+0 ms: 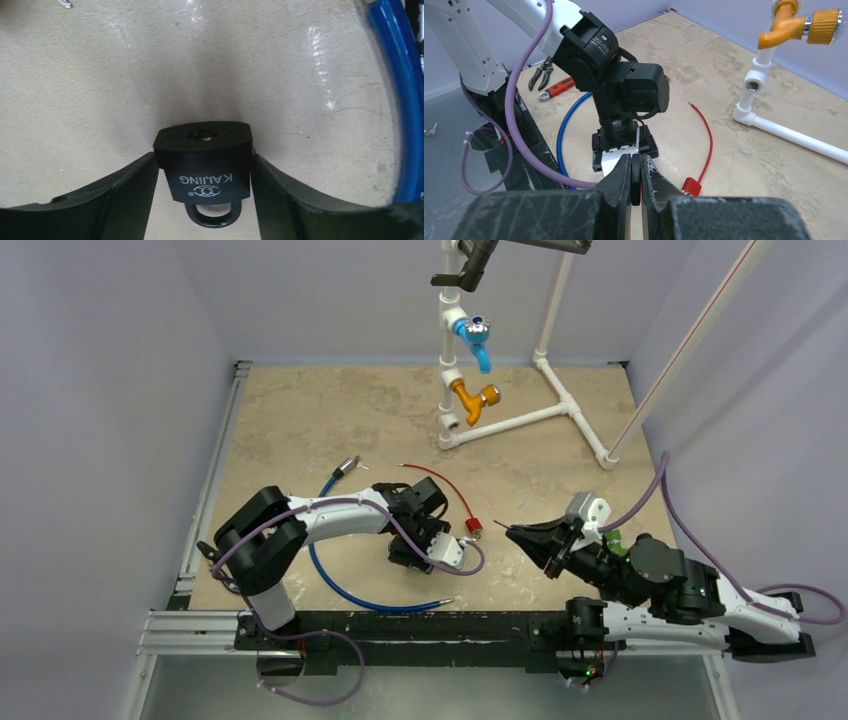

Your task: Unlock with the key

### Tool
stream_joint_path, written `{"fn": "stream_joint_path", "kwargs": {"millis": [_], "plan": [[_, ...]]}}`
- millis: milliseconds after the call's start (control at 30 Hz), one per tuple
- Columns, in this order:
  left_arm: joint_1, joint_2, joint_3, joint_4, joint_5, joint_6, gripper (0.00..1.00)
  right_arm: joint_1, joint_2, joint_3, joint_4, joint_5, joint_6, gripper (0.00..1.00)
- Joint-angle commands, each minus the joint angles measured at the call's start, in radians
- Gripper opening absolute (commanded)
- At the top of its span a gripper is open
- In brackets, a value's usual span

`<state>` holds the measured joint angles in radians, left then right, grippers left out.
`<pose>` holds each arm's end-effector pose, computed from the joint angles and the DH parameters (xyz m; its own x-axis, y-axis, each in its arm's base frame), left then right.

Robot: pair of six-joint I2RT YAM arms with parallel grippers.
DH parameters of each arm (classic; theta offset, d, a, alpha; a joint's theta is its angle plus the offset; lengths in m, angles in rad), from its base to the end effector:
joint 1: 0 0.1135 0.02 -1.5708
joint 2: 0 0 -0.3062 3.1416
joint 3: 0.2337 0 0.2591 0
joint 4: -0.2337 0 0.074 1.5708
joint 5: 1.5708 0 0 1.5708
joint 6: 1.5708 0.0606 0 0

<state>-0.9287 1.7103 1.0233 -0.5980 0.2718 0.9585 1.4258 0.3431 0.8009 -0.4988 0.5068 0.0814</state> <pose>0.1863 -0.2763 0.1763 0.3382 0.8641 -0.3728 0.9396 -0.3321 0.0827 0.0375 0.0532 0.3765 -0.0706 0.0089 -0.9975 -0.7919 0.6075 0.0614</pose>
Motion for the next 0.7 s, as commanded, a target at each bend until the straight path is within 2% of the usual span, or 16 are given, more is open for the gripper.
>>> {"fn": "stream_joint_path", "kwargs": {"millis": [0, 100, 133, 167, 233, 367, 500, 567, 667], "plan": [[-0.033, 0.044, 0.051, -0.052, -0.052, 0.000, 0.56, -0.001, -0.018, 0.066, -0.019, 0.032, -0.035, 0.00], [-0.034, 0.033, 0.088, -0.108, 0.005, -0.070, 0.31, -0.001, -0.013, 0.073, -0.015, 0.047, -0.050, 0.00], [-0.033, 0.020, 0.119, -0.145, 0.046, -0.093, 0.26, -0.002, -0.011, 0.075, -0.014, 0.049, -0.055, 0.00], [-0.032, 0.000, 0.148, -0.197, 0.097, -0.119, 0.23, -0.002, -0.008, 0.078, -0.012, 0.050, -0.060, 0.00], [-0.029, -0.037, 0.234, -0.345, 0.196, -0.174, 0.07, -0.002, 0.001, 0.093, -0.012, 0.046, -0.070, 0.00], [0.026, -0.101, 0.441, -0.642, 0.416, -0.223, 0.01, -0.001, 0.018, 0.132, -0.013, 0.024, -0.109, 0.00], [0.104, -0.114, 0.592, -0.980, 0.655, -0.168, 0.01, -0.002, 0.063, 0.161, -0.035, -0.078, -0.195, 0.00], [0.143, -0.103, 0.643, -1.178, 0.749, -0.066, 0.00, -0.001, 0.105, 0.172, -0.056, -0.160, -0.274, 0.00], [0.169, -0.156, 0.638, -1.195, 0.718, -0.176, 0.00, -0.002, 0.201, 0.192, -0.078, -0.300, -0.372, 0.00]]}}
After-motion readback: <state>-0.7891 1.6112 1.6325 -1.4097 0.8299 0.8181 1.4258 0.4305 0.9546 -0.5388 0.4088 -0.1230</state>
